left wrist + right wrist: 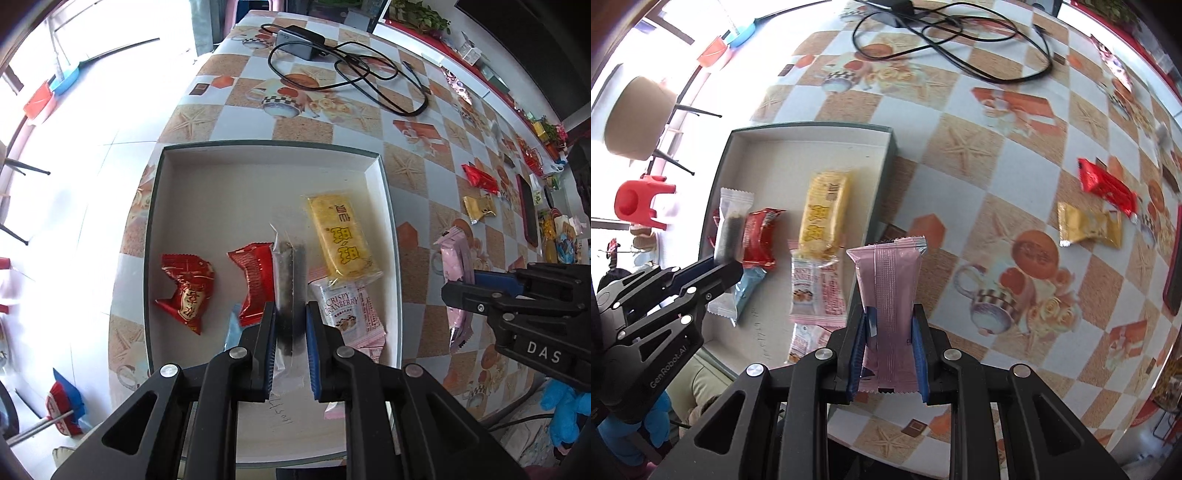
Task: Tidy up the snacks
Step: 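Carry the clear bar into the tray with the left tool while the right tool carries the pink bar, then open the left tool over the tray while the right tool releases the pink bar there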
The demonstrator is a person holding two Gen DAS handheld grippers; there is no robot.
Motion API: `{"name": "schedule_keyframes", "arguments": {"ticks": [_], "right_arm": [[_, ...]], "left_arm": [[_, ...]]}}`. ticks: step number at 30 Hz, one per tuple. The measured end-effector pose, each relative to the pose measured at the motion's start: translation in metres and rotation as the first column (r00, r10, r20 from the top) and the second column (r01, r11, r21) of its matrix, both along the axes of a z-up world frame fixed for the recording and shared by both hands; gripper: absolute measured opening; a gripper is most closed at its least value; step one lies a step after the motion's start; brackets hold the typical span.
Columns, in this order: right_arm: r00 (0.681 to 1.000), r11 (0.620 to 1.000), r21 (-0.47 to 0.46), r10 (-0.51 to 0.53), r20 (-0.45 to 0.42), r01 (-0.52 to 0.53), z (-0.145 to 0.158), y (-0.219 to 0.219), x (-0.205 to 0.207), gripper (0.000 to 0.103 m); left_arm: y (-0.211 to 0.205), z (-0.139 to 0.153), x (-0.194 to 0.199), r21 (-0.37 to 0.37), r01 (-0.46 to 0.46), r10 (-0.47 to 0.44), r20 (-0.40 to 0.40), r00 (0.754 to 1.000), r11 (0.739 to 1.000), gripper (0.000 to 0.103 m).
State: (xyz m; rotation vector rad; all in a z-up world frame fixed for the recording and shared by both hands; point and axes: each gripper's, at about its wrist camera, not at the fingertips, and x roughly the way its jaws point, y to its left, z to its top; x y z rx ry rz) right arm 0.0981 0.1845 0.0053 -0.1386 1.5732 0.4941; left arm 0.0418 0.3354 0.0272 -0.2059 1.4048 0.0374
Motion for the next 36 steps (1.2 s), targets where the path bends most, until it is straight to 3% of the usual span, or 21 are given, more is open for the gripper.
{"name": "schedule_keyframes", "arguments": {"ticks": [16,32,34,36], "right_arm": [[0.996,0.996,0.01,0.09,0.004,-0.09,0.001,0.046,-0.006,0.025],[0.99,0.992,0.017,0.125,-0.058,-0.125,-0.019,0.078,-0.009,0.025],[0.99,0.992,0.018,0.123,-0.073,-0.122,-0.022,0.082,-0.01,0.025],[0.989,0.993,0.014,0.119,-0.082,-0.119,-0.024,0.084,-0.01,0.027]], "left_arm": [[0.024,-0.003,-0.011,-0.014,-0.033,0.033,-0.007,0.999,0.999,0.016],[0.023,-0.017,-0.016,-0.017,-0.024,0.023,-0.053,0.998,1.0,0.017],[0.023,-0.019,-0.016,-0.008,-0.031,0.031,-0.061,0.998,0.999,0.022],[0.022,-0.021,-0.016,-0.001,-0.042,0.042,-0.077,0.996,0.999,0.046]]}}
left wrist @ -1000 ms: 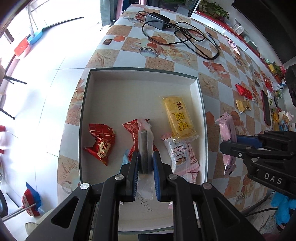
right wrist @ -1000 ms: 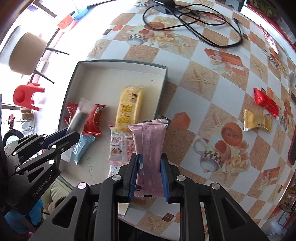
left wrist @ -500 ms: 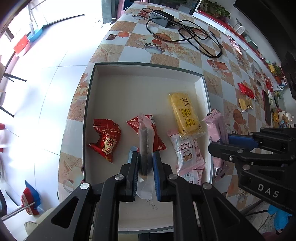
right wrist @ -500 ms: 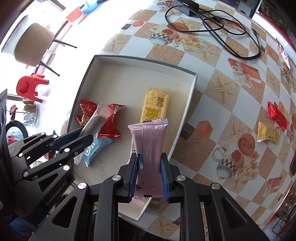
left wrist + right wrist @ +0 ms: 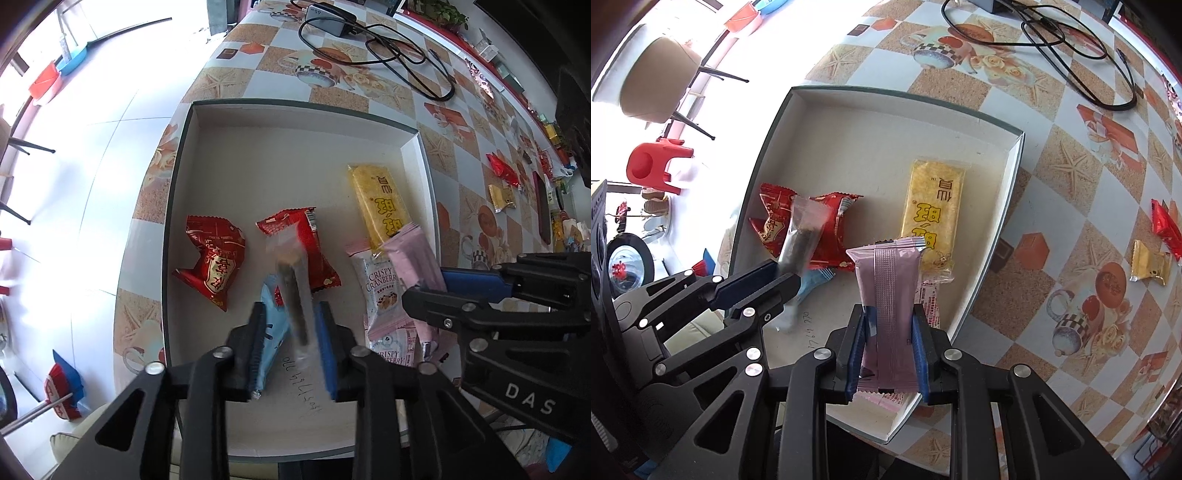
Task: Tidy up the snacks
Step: 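Open the left tool over the tray while the right tool releases the pink bar there, then move the left tool to a red bar while the right tool reaches toward a gold packet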
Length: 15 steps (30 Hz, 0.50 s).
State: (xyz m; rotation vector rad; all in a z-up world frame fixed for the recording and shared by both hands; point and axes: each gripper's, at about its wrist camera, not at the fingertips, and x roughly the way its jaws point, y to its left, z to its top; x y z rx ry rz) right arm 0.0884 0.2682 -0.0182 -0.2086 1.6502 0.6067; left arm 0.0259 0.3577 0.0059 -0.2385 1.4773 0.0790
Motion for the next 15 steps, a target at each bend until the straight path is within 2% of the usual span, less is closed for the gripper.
{"name": "schedule_keyframes", "arguments": {"ticks": [2,6,8,10,15], "right_arm": [[1.0,1.0,-0.019,-0.01,-0.002,0.01,-0.003,-0.003,0.001,0.041],[0.998,0.998,-0.023,-0.059,-0.009,0.059,-0.007,-0.018,0.007,0.068],[0.996,0.996,-0.026,-0.086,-0.014,0.086,-0.008,-0.027,0.01,0.077],[0.995,0.995,-0.032,-0.095,-0.015,0.095,-0.009,-0.031,0.011,0.082],[0.994,0.993,-0.04,-0.111,-0.022,0.11,-0.011,-0.045,0.008,0.082]], "left_arm": [[0.003,-0.001,-0.001,0.038,-0.023,0.023,-0.012,1.0,0.999,0.057],[0.012,-0.002,-0.001,0.034,-0.06,0.06,-0.016,0.998,0.998,0.077],[0.012,-0.001,0.0,0.036,-0.061,0.062,-0.012,0.998,0.997,0.078],[0.008,0.0,0.001,0.049,-0.05,0.05,-0.015,0.999,0.998,0.079],[-0.004,0.002,0.006,0.071,-0.013,0.014,-0.016,1.0,0.997,0.079]]}}
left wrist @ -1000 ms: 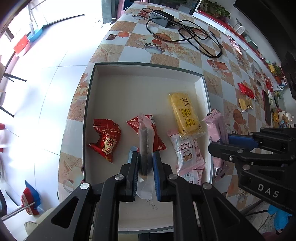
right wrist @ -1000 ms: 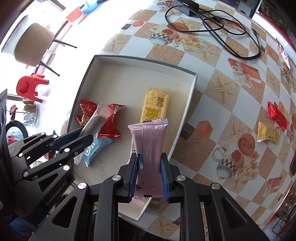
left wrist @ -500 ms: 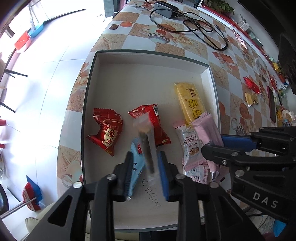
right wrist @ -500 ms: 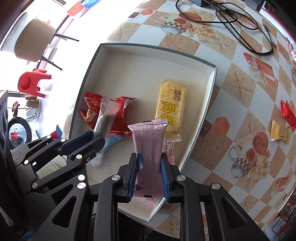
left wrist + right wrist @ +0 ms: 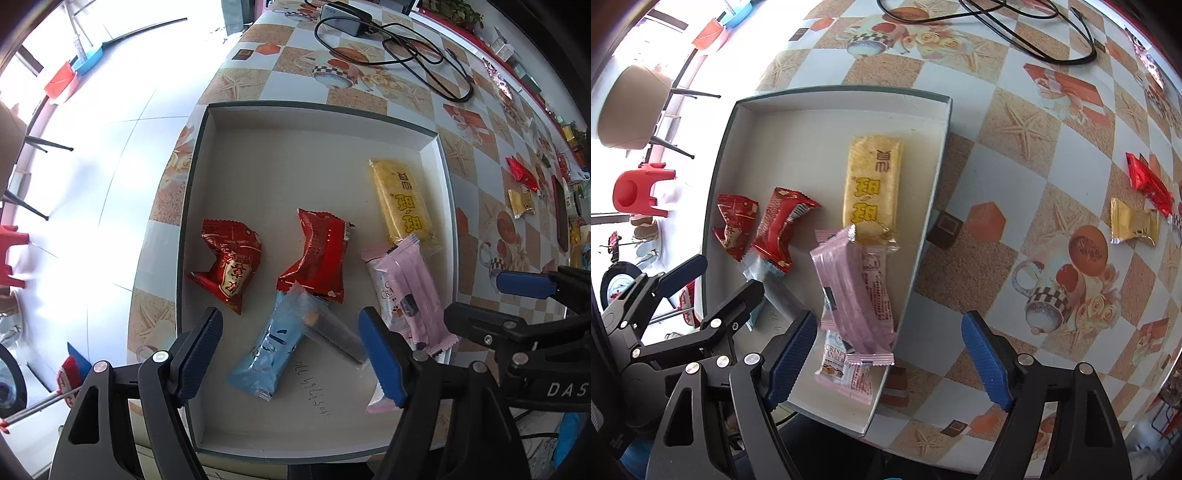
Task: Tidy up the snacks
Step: 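Move the left tool to a red bar while the right tool reaches toward a gold packet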
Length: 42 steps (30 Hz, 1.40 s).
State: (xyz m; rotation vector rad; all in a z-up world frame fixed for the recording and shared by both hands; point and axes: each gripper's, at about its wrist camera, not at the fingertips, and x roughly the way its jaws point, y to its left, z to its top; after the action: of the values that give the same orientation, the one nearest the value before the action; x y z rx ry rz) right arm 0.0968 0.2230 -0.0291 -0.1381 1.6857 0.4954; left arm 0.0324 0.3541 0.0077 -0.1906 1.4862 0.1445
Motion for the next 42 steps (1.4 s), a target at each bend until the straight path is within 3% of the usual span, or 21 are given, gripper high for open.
{"name": "schedule_keyframes", "arguments": {"ticks": [5,6,7,8,17,24,28,37,42], "right_arm": [[0.999,0.999,-0.008,-0.051,-0.002,0.051,-0.003,-0.025,0.003,0.082],[0.998,0.998,-0.01,-0.063,-0.003,0.063,-0.002,-0.03,0.003,0.086],[0.997,0.997,-0.014,-0.079,-0.003,0.079,-0.003,-0.036,0.005,0.102],[0.995,0.995,-0.014,-0.102,0.003,0.102,-0.003,-0.043,0.006,0.103],[0.967,0.967,-0.061,-0.249,-0.046,0.246,-0.021,-0.115,0.008,0.103],[0.933,0.933,-0.125,-0.35,-0.087,0.338,-0.046,-0.186,0.002,0.103],[0.905,0.903,-0.176,-0.412,-0.108,0.391,-0.063,-0.234,-0.006,0.103],[0.865,0.857,-0.255,-0.487,-0.122,0.447,-0.089,-0.327,-0.027,0.103],[0.875,0.863,-0.243,-0.475,-0.094,0.443,-0.091,-0.356,-0.033,0.103]], "left_arm": [[-0.01,0.0,0.008,-0.007,0.019,-0.019,-0.005,1.0,1.0,0.079],[-0.012,0.0,0.009,-0.007,0.022,-0.022,-0.006,1.0,1.0,0.079],[-0.015,0.0,0.01,-0.006,0.027,-0.027,-0.007,1.0,1.0,0.079],[-0.017,0.0,0.012,-0.007,0.033,-0.033,-0.009,0.999,0.999,0.079],[-0.051,0.001,0.025,-0.004,0.105,-0.105,-0.013,0.994,0.995,0.079],[-0.095,0.008,0.043,0.007,0.221,-0.221,0.002,0.975,0.975,0.079],[-0.129,0.01,0.056,0.01,0.308,-0.308,0.005,0.952,0.951,0.079],[-0.221,0.011,0.117,0.066,0.495,-0.497,0.028,0.867,0.867,0.079],[-0.268,0.006,0.169,0.115,0.558,-0.565,0.05,0.823,0.822,0.079]]}}
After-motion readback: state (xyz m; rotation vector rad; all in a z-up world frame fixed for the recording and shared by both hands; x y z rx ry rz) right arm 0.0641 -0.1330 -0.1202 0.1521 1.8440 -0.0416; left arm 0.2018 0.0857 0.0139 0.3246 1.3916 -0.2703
